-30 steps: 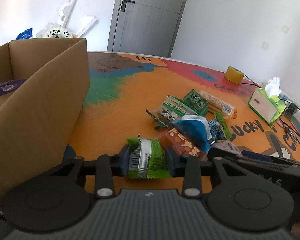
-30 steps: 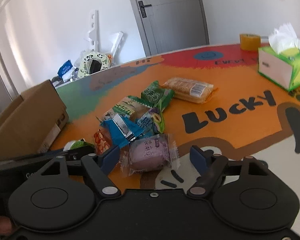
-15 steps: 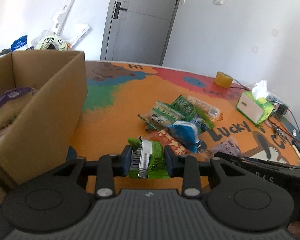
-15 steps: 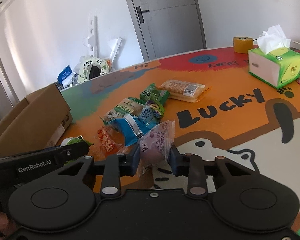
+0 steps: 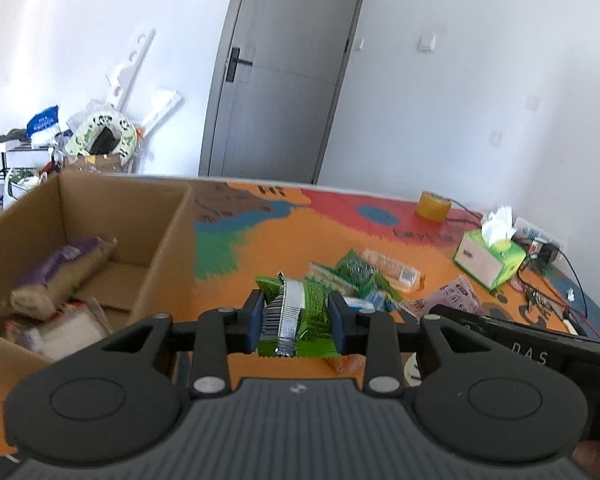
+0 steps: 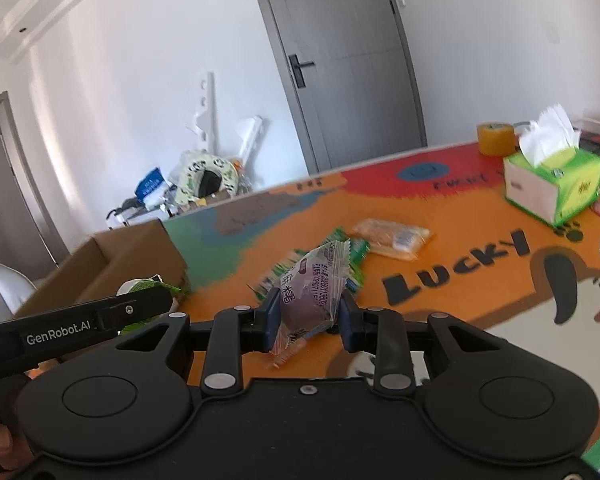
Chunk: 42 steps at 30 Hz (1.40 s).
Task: Organize snacks
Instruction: 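Carry both packets over the cardboard box and open both grippers to drop them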
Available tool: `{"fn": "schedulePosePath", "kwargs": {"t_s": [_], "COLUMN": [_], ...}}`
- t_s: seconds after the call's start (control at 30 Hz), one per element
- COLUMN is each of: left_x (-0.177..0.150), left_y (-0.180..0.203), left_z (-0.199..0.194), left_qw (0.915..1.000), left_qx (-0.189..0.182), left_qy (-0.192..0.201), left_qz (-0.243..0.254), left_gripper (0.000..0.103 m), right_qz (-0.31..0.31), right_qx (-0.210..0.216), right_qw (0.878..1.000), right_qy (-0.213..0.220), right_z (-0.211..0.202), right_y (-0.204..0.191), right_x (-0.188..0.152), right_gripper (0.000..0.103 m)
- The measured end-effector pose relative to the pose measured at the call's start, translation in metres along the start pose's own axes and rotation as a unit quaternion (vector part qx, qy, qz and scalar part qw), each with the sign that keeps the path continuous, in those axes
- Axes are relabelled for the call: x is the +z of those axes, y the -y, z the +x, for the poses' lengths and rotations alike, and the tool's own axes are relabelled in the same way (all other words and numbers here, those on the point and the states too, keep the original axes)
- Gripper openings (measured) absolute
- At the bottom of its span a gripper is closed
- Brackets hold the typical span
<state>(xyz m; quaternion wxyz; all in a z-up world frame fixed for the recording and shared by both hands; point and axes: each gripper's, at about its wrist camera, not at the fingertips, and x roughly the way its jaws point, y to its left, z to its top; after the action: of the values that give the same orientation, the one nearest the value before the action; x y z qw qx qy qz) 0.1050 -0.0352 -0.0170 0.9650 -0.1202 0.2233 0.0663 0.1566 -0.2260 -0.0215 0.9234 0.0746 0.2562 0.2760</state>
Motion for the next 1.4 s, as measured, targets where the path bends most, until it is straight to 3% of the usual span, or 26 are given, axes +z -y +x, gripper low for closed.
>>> {"fn": "schedulePosePath", "kwargs": {"t_s": [0.53, 1.4], "left_x": [0.027, 0.040], "left_y": [-0.025, -0.098], "left_z": [-0.041, -0.059], "left_qw": [0.9982, 0.9951], "left_qx": [0.020, 0.060], "left_qy": [0.054, 0.060], "left_qz": [-0.013, -0.049], "left_gripper": [0.033, 0.033], "right_qz": [-0.027, -0.061], "right_qx": [0.039, 0.094], "right_qw": [0.998, 0.994], "right_qy": [0.031, 0.016], "right_z": [-0.008, 0.030], "right_y": [-0.044, -0.110], "right_x": [0.021, 0.029], "right_gripper": [0.030, 0.030]}}
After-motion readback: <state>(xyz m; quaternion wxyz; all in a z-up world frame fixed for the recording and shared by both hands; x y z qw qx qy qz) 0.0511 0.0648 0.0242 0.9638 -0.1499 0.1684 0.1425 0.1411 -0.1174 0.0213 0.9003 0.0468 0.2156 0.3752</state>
